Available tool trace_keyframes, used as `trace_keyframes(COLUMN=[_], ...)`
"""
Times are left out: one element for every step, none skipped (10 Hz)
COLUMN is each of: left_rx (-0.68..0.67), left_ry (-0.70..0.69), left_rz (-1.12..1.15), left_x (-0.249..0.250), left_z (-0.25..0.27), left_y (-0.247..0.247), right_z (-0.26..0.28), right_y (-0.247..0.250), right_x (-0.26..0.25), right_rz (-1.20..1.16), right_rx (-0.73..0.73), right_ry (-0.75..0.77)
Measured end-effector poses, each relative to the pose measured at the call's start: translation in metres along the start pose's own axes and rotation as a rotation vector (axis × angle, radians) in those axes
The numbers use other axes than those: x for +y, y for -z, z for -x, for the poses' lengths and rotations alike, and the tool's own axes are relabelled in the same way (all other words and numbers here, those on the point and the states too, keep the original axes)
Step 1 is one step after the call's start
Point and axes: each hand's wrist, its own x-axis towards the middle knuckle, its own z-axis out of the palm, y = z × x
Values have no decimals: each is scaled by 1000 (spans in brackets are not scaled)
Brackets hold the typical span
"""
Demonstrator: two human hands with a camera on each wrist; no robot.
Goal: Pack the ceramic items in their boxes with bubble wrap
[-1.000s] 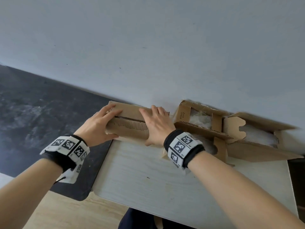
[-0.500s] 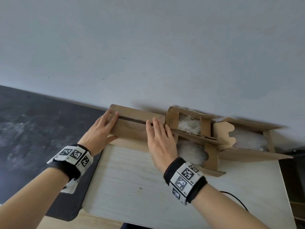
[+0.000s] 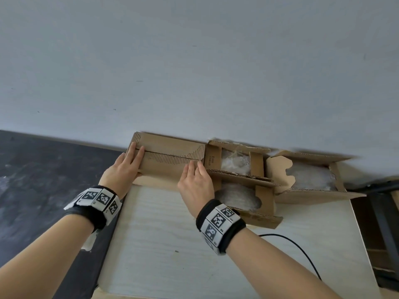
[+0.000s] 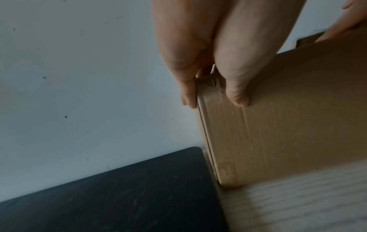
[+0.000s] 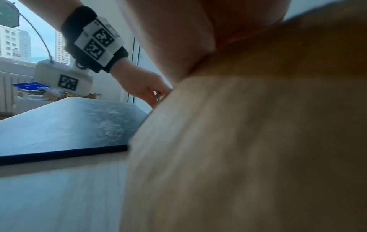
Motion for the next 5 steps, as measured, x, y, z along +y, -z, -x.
trace_keyframes(left_rx=[-9,-27,-52,-41,117], left_ry=[66,116,148,178,192], left_rz=[1,-4,26,6,31], left_x=[3,5,10,15,33], left_z=[-6,-8,-4,1,18], left_y=[-5,-8,-7,-5,-1], right_z=[-7,-7,5,33,78], right_y=[2,3,10,13,1], right_x=[2,1,3,9,30], right_rz=[-3,-21,-136,-421,-544], right_rx=[-48,-107,-86,139,329], right_ry=[-26,-59,-58,-5,45])
